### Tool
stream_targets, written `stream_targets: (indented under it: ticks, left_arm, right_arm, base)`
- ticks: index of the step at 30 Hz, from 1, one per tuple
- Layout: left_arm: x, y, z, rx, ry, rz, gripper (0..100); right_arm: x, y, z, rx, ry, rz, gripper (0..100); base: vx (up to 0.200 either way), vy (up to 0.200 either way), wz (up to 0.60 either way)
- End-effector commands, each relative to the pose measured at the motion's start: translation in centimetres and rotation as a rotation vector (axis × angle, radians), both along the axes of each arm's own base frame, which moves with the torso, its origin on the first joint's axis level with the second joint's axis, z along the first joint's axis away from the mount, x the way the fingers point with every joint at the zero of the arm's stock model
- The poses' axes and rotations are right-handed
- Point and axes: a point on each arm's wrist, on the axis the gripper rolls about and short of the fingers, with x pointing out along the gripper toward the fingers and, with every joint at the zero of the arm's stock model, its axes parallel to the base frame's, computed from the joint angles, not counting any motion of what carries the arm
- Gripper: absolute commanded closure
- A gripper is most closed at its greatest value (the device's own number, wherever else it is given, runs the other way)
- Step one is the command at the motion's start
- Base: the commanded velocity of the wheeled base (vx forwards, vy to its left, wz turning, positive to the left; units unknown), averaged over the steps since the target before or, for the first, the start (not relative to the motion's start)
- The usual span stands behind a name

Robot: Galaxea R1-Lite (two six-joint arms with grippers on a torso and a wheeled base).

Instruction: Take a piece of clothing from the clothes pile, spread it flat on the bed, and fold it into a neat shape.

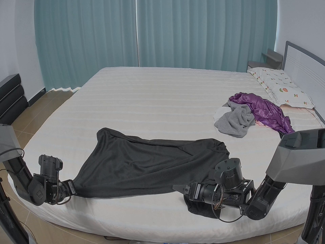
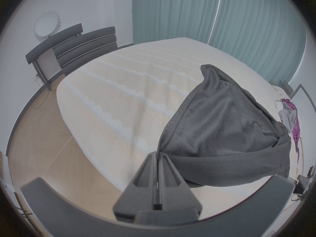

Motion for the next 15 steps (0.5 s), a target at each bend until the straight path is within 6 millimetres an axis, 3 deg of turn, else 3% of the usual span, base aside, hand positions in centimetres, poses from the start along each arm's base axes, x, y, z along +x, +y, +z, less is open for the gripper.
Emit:
stream_targets:
  ticks: [1, 8, 15]
  left_arm:
    - [0.0, 0.0, 0.0, 0.0, 0.0, 0.001, 100]
    - [0.1, 0.0, -0.1, 0.001, 0.002, 0.0, 100]
    - [0.1, 0.0, -0.1, 0.001, 0.004, 0.0, 100]
  right_arm:
    - [0.8, 0.5, -0.8, -0.002, 0.005, -0.007, 0]
    - [1.3, 1.4, -1.7, -0.005, 0.005, 0.0, 0]
    - [0.4, 2.3, -2.2, -0.016, 0.014, 0.038, 0]
  base:
    - [0.0, 0.0, 0.0]
    - [0.0, 0.0, 0.0]
    - [0.0, 0.0, 0.0]
